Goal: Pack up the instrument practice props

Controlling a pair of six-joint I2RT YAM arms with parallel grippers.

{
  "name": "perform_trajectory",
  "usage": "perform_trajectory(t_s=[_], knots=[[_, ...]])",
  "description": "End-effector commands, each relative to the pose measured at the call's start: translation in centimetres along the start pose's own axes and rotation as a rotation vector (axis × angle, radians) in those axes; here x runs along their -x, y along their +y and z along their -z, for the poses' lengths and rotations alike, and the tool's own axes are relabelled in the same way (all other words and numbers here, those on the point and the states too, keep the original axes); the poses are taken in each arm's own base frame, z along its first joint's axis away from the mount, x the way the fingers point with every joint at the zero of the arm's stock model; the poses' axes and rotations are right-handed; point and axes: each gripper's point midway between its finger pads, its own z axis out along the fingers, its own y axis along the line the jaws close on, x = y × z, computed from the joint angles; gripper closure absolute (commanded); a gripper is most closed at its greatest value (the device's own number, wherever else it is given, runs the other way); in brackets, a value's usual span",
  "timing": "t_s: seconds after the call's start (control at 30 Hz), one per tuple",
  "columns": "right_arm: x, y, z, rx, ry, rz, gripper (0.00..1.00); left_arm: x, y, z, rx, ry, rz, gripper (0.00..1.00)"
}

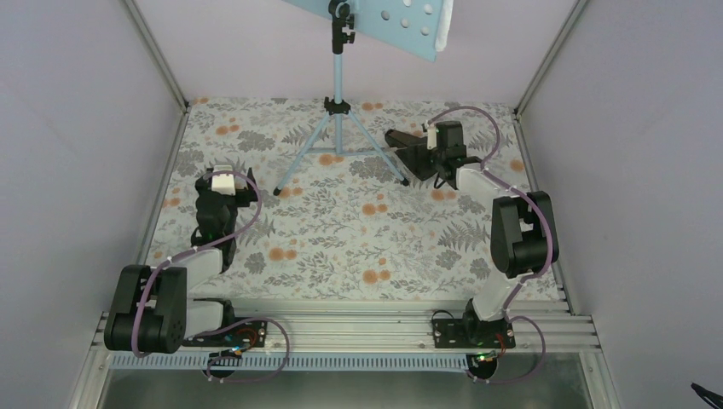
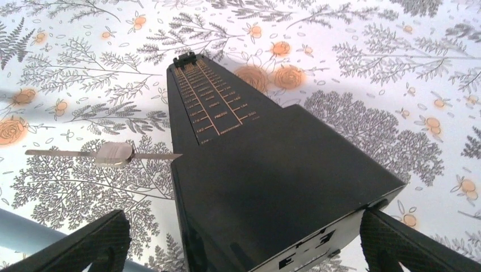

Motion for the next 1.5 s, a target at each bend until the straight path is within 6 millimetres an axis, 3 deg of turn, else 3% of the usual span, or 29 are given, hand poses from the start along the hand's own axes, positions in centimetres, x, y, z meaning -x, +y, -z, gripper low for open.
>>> perform_trajectory(t_s=[0.0,0.27,0.6,0.67,0.77,0.87,1.0,1.3,1.4,1.47], knots=[[0.2,-0.1,-0.7,-0.017,-0.032,0.037,0.07,1.0,-0.4,-0.4,-0.016,-0.026,-0.014,0.00],[-2.2,-1.6,0.8,-0.101,0.015,-0.020,0.19,1.0,-0.4,-0.4,-0.019,-0.025,-0.011,0.00],[-6.0,-2.7,6.7,-0.160,0.042,-0.161,0.19,1.2,-0.4,0.0,-0.020,-0.037,-0.002,0.00],[-5.7,-2.3,8.0,-0.136,0.024,-0.177,0.18,1.3,-0.4,0.0,-0.023,-0.041,0.001,0.00],[-3.2,-1.4,9.6,-0.088,-0.023,-0.177,0.11,1.4,-0.4,0.0,-0.023,-0.043,0.003,0.00],[-0.7,-1.4,9.6,-0.092,-0.019,-0.180,0.03,1.5,-0.4,0.1,-0.023,-0.047,0.003,0.00],[2.1,-2.0,7.6,-0.137,0.020,-0.156,0.00,1.5,-0.4,0.1,-0.022,-0.046,0.005,0.00],[6.1,-4.1,-0.1,-0.295,0.145,-0.009,0.00,1.4,-0.2,-0.3,-0.003,-0.029,0.006,0.00],[6.8,-4.5,-2.7,-0.323,0.209,0.038,0.00,1.5,-0.1,-0.4,0.001,-0.025,0.006,0.00],[5.6,-4.4,-4.6,-0.314,0.268,0.061,0.00,1.5,0.0,-0.5,0.005,-0.020,0.005,0.00]])
